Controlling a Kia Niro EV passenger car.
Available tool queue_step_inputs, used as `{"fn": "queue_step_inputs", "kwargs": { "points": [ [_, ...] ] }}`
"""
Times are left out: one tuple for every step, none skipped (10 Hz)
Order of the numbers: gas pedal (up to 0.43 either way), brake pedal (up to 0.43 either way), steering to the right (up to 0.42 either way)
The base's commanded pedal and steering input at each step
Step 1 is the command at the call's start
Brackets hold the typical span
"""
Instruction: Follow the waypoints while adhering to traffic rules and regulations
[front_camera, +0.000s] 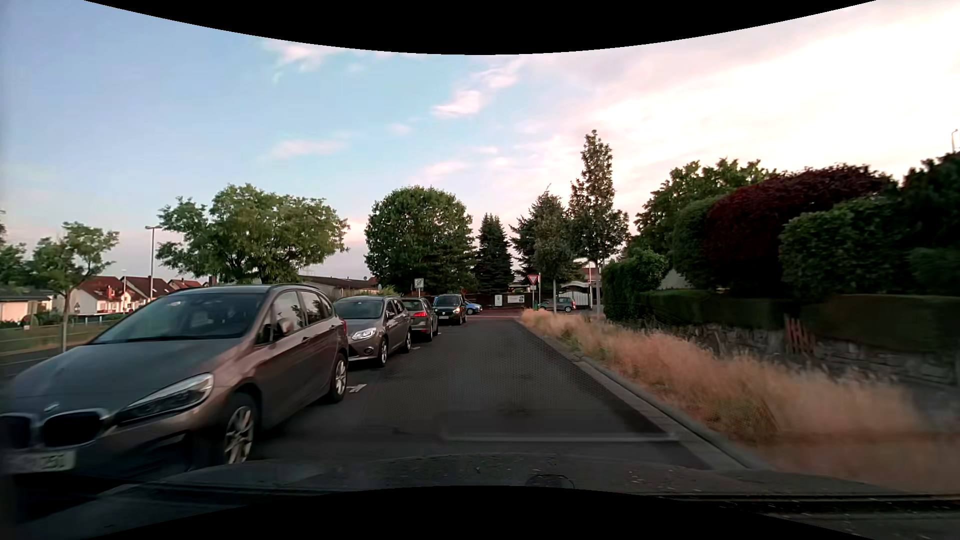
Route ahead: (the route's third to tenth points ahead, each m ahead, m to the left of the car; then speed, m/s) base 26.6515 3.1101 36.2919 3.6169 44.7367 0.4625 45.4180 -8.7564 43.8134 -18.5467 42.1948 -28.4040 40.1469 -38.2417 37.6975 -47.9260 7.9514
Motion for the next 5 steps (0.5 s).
{"fn": "queue_step_inputs", "kwargs": {
  "points": [
    [0.039,0.000,-0.016],
    [0.028,0.000,-0.015],
    [0.020,0.000,-0.015],
    [0.008,0.000,-0.015],
    [0.000,0.000,-0.015]
  ]
}}
